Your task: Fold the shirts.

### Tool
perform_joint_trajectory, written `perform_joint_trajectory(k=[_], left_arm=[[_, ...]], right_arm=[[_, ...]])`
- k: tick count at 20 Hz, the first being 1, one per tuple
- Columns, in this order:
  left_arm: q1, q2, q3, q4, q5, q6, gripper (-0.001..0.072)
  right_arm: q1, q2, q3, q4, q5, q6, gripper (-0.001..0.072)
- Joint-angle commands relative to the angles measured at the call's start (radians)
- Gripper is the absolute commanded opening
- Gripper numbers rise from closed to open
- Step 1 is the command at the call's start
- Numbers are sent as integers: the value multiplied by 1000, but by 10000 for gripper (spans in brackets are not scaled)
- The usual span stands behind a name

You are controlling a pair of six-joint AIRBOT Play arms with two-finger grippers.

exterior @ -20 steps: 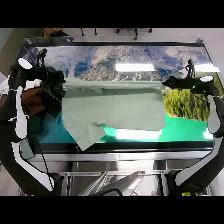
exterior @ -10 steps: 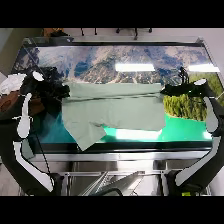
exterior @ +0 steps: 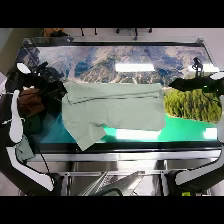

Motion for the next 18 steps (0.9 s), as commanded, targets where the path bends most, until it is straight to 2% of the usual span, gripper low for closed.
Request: perform_joint_trajectory(k=[1, 5, 8, 12, 14, 17, 18], left_arm=[[53, 193, -315, -2, -58, -19, 647], [76, 468, -838, -2, 99, -14, 647], [73, 572, -1064, -97, 240, 2, 648], [73, 587, -1194, -321, 466, 101, 647], [73, 542, -1205, -439, 509, 173, 647], [74, 469, -1205, -653, 508, 313, 646], [74, 452, -1204, -716, 506, 354, 522]], right_arm=[[-83, 128, -171, -29, 78, 34, 381], [-223, 256, -430, -26, 72, 34, 381], [-296, 304, -514, -26, 51, 34, 382], [-309, 307, -533, -26, 44, 34, 381], [-309, 307, -534, -25, 46, 47, 381], [-309, 307, -557, -26, 61, 50, 382], [-309, 307, -576, -26, 69, 53, 382]])
